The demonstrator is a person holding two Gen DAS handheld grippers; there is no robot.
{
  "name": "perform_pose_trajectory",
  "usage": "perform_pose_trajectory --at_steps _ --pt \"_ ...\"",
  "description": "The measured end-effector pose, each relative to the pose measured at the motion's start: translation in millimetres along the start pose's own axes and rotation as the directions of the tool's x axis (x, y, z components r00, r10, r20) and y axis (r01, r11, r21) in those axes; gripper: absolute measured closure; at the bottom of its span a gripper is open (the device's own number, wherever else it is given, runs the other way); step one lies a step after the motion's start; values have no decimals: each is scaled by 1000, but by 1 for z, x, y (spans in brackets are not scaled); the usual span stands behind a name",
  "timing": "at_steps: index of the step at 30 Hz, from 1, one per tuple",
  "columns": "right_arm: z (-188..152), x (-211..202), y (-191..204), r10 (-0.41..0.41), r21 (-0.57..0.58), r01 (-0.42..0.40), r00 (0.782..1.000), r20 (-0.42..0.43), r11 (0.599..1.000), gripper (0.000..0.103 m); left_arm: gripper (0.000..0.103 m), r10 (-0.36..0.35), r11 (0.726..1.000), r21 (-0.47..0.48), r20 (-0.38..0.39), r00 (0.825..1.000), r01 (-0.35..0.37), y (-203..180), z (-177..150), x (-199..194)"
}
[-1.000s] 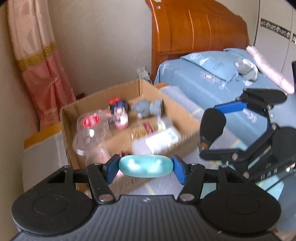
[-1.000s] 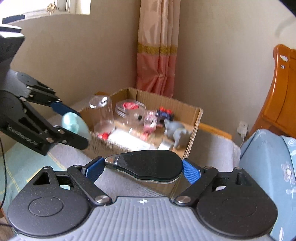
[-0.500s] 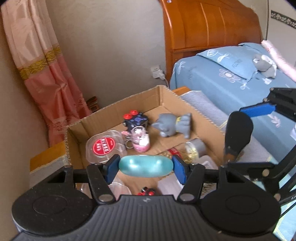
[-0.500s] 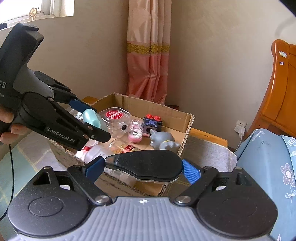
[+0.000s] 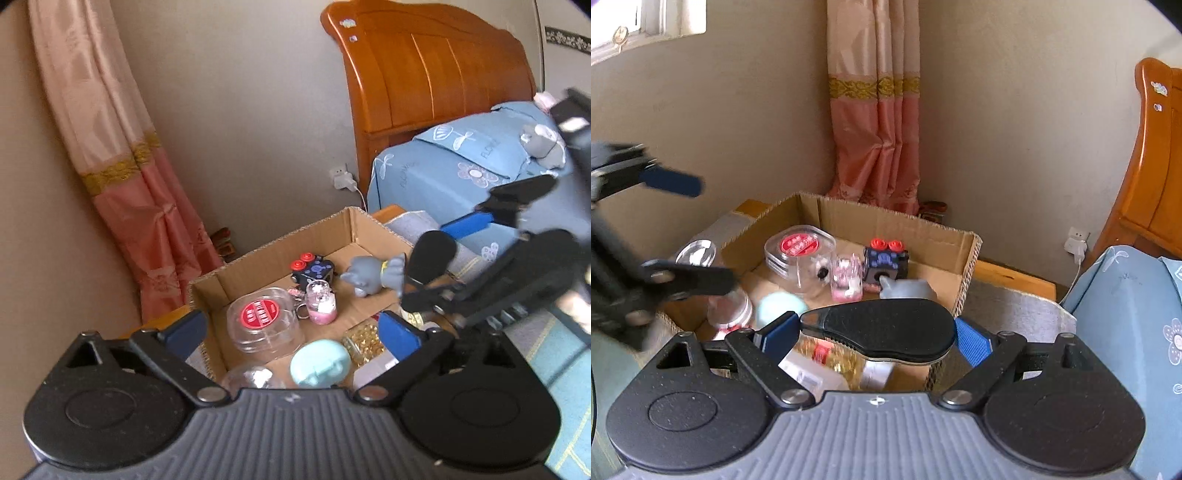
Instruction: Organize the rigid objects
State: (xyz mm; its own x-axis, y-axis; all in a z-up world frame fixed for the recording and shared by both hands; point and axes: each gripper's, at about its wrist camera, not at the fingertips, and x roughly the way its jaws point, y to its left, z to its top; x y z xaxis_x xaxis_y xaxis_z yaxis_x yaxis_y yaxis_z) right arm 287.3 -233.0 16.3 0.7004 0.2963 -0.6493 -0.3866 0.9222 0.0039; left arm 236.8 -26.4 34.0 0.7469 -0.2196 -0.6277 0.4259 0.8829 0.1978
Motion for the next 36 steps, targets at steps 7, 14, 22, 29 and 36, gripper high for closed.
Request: perform_pose_trajectory --at_steps 7,14,22,29,36 --pt "16 20 9 -1 32 1 1000 -11 999 9 1 11 1000 -5 26 1000 -11 8 -14 -28" --pt "22 7 23 -3 48 3 1000 0 999 0 1 44 999 -30 36 998 -43 4 -26 -46" --pt "15 -36 40 -140 78 144 989 -56 987 0 1 135 974 -182 10 991 -131 -1 -39 -72" --pt "-12 -84 64 -249 147 255 967 -58 956 0 1 166 922 -340 -81 983 -184 -9 -56 -79" --pt "-40 -107 80 -256 220 265 964 -69 939 0 1 179 907 -363 -125 976 -213 -23 -67 -82"
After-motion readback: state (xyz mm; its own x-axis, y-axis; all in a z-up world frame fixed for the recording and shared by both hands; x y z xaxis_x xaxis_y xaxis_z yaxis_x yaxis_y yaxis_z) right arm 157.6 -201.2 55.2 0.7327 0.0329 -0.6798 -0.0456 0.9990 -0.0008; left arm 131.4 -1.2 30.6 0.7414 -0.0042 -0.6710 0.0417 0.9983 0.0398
